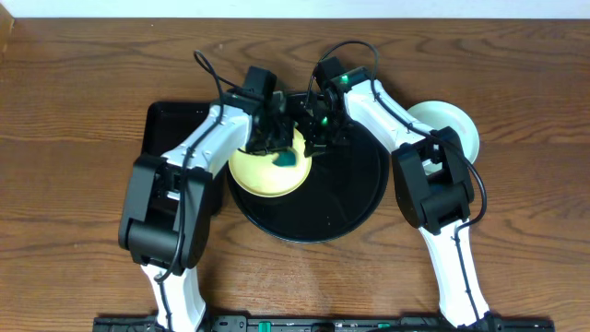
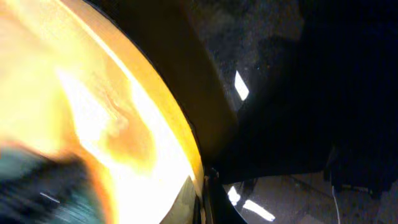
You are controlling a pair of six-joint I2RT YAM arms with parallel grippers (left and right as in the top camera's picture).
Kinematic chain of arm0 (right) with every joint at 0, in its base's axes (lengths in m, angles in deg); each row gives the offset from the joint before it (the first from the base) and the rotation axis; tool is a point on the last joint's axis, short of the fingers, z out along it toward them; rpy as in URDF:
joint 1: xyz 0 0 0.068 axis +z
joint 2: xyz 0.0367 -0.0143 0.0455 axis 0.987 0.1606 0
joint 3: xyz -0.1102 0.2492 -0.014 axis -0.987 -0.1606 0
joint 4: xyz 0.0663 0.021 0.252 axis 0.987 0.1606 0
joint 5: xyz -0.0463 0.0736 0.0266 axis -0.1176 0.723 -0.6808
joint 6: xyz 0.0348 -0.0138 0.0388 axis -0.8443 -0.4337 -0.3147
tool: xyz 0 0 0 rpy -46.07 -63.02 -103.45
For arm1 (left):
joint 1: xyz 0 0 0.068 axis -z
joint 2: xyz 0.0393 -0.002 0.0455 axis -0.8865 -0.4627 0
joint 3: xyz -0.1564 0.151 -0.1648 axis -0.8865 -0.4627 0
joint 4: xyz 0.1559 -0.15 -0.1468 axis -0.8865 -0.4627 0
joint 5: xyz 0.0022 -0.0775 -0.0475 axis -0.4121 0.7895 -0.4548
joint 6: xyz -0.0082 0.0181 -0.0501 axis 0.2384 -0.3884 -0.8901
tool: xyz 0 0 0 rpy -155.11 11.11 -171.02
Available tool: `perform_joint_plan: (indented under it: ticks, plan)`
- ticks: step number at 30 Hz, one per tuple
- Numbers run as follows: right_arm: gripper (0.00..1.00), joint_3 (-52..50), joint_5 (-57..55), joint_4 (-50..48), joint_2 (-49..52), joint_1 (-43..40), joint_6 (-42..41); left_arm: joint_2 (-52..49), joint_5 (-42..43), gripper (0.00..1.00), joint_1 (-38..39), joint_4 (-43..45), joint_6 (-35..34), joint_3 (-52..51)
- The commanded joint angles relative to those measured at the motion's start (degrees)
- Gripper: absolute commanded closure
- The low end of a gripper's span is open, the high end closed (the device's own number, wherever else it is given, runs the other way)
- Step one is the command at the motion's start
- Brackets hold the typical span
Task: Clean dirty plates on tray and stack at the side
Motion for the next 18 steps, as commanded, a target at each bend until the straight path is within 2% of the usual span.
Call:
perform_joint_plan:
  ticks: [1, 9, 16, 18]
  plan:
    - [0.99, -1.2, -4.3, -0.5, 4.1, 0.7, -0.6, 4.2, -8.2, 0.92, -2.3, -2.4, -2.6, 2.8]
    - [0.99, -1.2, -5.0, -0.5, 2.8, 0.7, -0.6, 12.0, -16.7, 0.92, -3.8, -8.5, -3.3, 2.8]
    - [0.99, -1.2, -12.1, 0.1, -3.5, 0.8, 0.8, 13.1, -20.0, 0.92, -3.8, -10.0, -3.2, 2.8]
    - [0.99, -1.2, -17.2, 1.1, -6.9, 0.8, 0.8, 13.1, -20.0, 0.92, -3.8, -10.0, -3.2, 2.8]
